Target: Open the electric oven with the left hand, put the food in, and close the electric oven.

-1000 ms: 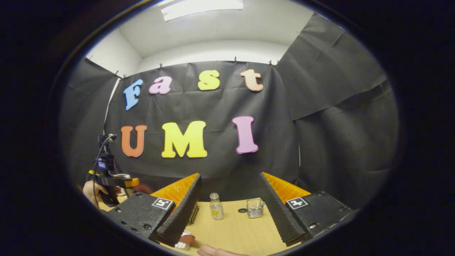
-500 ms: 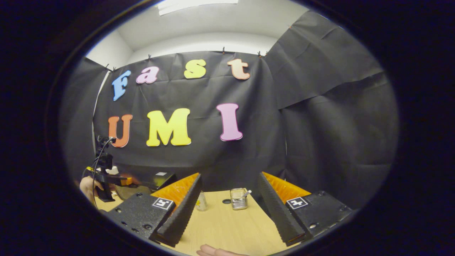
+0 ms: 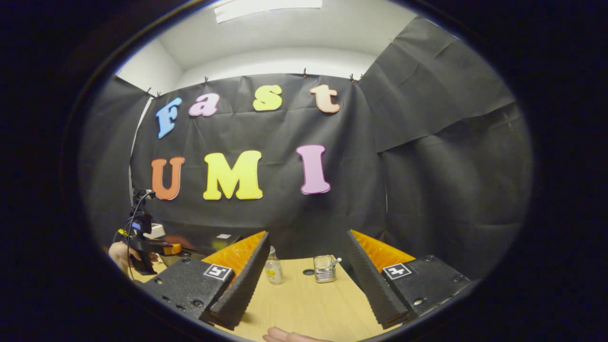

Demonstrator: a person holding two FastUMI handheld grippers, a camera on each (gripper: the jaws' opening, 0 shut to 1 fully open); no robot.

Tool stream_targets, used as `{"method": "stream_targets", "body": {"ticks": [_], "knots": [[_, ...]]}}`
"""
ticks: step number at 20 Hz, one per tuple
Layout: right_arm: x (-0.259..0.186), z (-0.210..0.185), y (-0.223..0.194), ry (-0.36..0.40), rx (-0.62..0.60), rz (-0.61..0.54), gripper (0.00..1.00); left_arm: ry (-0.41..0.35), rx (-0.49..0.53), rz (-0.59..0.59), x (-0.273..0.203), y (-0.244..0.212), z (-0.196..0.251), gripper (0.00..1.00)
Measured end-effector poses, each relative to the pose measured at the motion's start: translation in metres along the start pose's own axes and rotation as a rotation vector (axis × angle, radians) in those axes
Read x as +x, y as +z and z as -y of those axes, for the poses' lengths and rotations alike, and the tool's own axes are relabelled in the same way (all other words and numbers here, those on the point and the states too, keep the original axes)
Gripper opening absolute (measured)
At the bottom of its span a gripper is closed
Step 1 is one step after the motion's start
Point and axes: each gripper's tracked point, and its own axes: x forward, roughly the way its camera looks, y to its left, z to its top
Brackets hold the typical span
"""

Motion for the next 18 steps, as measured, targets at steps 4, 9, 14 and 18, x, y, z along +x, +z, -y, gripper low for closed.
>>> {"method": "stream_targets", "body": {"ticks": [4, 9, 14, 18], "knots": [[-0.004, -0.005, 0.005, 0.006, 0.001, 0.008, 1.00, -0.008, -0.007, 0.025, -0.020, -0.011, 0.001, 0.94], [-0.005, -0.014, 0.004, 0.016, 0.001, 0.003, 1.00, -0.030, -0.013, 0.025, -0.044, -0.030, 0.003, 0.95], [-0.007, -0.021, 0.001, 0.029, -0.002, 0.001, 1.00, -0.033, 0.037, -0.006, -0.070, -0.063, 0.003, 0.95], [-0.006, -0.028, -0.002, 0.041, -0.007, -0.003, 1.00, -0.032, 0.043, -0.027, -0.083, -0.091, 0.005, 0.95]]}}
